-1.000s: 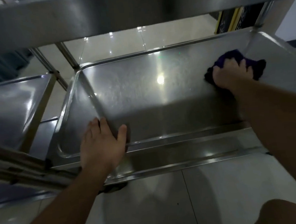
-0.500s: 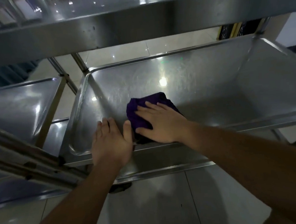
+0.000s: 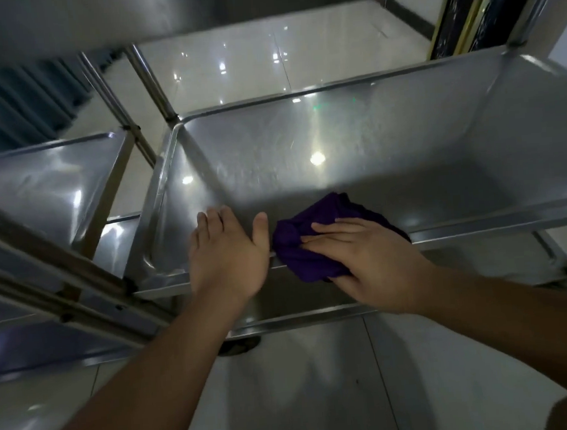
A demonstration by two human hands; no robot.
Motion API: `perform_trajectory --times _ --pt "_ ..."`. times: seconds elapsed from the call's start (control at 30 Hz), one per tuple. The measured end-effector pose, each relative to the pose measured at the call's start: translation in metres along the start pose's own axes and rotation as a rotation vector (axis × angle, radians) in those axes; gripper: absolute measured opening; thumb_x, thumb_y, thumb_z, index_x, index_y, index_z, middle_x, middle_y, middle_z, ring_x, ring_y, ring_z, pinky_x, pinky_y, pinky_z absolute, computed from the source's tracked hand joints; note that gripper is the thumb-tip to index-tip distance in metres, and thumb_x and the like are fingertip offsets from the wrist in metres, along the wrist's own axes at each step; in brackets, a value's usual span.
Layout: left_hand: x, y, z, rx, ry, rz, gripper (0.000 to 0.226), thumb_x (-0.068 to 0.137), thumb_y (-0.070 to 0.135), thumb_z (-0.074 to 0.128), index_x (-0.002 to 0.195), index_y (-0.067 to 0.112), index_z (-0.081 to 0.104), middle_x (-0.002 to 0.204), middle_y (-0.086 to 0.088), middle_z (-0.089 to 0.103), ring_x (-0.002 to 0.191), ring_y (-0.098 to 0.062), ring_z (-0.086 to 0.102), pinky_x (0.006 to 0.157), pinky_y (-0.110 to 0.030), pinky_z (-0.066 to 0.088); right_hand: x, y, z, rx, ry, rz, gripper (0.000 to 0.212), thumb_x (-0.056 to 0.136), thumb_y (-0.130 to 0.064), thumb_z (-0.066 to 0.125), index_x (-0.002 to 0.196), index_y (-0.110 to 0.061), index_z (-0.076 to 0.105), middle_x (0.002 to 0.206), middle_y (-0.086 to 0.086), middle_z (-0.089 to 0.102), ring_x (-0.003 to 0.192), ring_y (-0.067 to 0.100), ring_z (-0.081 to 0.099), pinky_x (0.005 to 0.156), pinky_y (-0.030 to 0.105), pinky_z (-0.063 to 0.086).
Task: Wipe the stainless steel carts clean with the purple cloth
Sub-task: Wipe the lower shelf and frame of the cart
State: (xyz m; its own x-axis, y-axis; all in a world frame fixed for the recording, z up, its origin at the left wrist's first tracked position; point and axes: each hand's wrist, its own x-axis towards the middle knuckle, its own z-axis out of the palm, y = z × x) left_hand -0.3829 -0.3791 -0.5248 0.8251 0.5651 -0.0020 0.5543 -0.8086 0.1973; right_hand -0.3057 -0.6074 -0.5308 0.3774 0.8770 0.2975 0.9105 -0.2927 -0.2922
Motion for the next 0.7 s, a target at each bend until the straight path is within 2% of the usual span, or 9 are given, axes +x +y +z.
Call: perform_trajectory --times 0.1,0.2,0.27,0.33,0.4,0.47,0.53,0.63,0.7 --pt "0.002 0.000 0.000 -0.015 -0.006 0.014 0.101 0.095 0.073 0.001 0.165 0.005 0.026 0.173 -0.022 0.019 0.162 -0.036 0.013 0.131 -0.049 0.011 -0.006 -0.005 -0.006 0.031 0.066 -0.056 0.046 0.093 -0.027 0.055 0.136 -0.012 0.065 0.136 0.004 0.067 0.129 0.017 0.061 0.115 0.034 0.041" --pt "0.000 0.000 0.000 -0.019 -0.018 0.064 0.088 0.104 0.068 0.009 0.165 0.007 0.025 0.174 -0.020 0.017 0.162 -0.037 0.011 0.131 -0.051 0.010 -0.020 -0.008 -0.010 0.041 0.149 -0.142 0.047 0.088 -0.016 0.066 0.134 -0.008 0.066 0.133 0.003 0.069 0.121 0.019 0.066 0.107 0.039 0.049" --pt "-0.005 -0.004 0.001 -0.011 -0.012 0.144 0.080 0.107 0.063 0.014 0.164 0.009 0.029 0.173 -0.018 0.021 0.161 -0.036 0.015 0.130 -0.052 0.015 -0.032 -0.012 -0.006 0.046 0.123 -0.227 0.049 0.087 -0.016 0.072 0.135 -0.010 0.066 0.135 0.000 0.068 0.120 0.016 0.066 0.107 0.033 0.049" --pt "-0.015 -0.010 0.001 -0.042 0.060 0.285 0.070 0.108 0.058 0.020 0.155 0.011 0.041 0.164 -0.017 0.037 0.153 -0.034 0.030 0.126 -0.052 0.026 -0.043 -0.015 0.008 0.092 0.025 -0.242 0.046 0.090 -0.021 0.069 0.136 -0.015 0.066 0.134 -0.006 0.068 0.114 0.010 0.065 0.103 0.022 0.045" --pt "-0.025 -0.016 0.002 -0.095 0.169 0.443 0.065 0.110 0.053 0.029 0.158 0.012 0.043 0.166 -0.014 0.039 0.152 -0.031 0.034 0.126 -0.040 0.023 -0.050 -0.014 0.031 0.191 -0.127 -0.140 0.038 0.094 -0.023 0.065 0.132 -0.024 0.066 0.123 -0.018 0.069 0.104 0.002 0.064 0.089 0.018 0.047" --pt "-0.034 -0.022 0.003 -0.112 0.266 0.597 0.066 0.108 0.049 0.039 0.161 0.008 0.042 0.168 -0.013 0.038 0.154 -0.029 0.035 0.124 -0.033 0.019 -0.053 -0.012 0.061 0.237 -0.265 -0.020 0.030 0.095 -0.026 0.064 0.121 -0.042 0.061 0.100 -0.035 0.060 0.088 -0.015 0.056 0.073 0.013 0.042" --pt "-0.044 -0.030 0.008 -0.113 0.393 0.784 0.058 0.109 0.038 0.047 0.154 0.001 0.050 0.160 -0.017 0.048 0.147 -0.033 0.047 0.123 -0.041 0.031 -0.052 -0.005 0.092 0.266 -0.361 0.107 0.025 0.096 -0.033 0.060 0.103 -0.056 0.053 0.078 -0.039 0.053 0.074 -0.020 0.052 0.063 0.008 0.036" --pt "-0.066 -0.050 0.029 -0.104 0.512 1.014 0.048 0.103 0.024 0.055 0.144 0.000 0.061 0.150 -0.015 0.058 0.136 -0.033 0.059 0.111 -0.048 0.044 -0.042 0.007 0.131 0.358 -0.526 0.247 0.028 0.100 -0.039 0.060 0.086 -0.063 0.052 0.085 -0.038 0.060 0.078 -0.014 0.059 0.062 0.012 0.041" --pt "-0.083 -0.069 0.052 -0.072 0.417 1.058 0.048 0.101 0.023 0.056 0.144 0.004 0.063 0.150 -0.012 0.059 0.133 -0.032 0.061 0.107 -0.048 0.045 -0.033 0.012 0.149 0.401 -0.578 0.296 0.019 0.099 -0.041 0.061 0.086 -0.054 0.058 0.085 -0.033 0.063 0.078 -0.011 0.060 0.062 0.018 0.040"
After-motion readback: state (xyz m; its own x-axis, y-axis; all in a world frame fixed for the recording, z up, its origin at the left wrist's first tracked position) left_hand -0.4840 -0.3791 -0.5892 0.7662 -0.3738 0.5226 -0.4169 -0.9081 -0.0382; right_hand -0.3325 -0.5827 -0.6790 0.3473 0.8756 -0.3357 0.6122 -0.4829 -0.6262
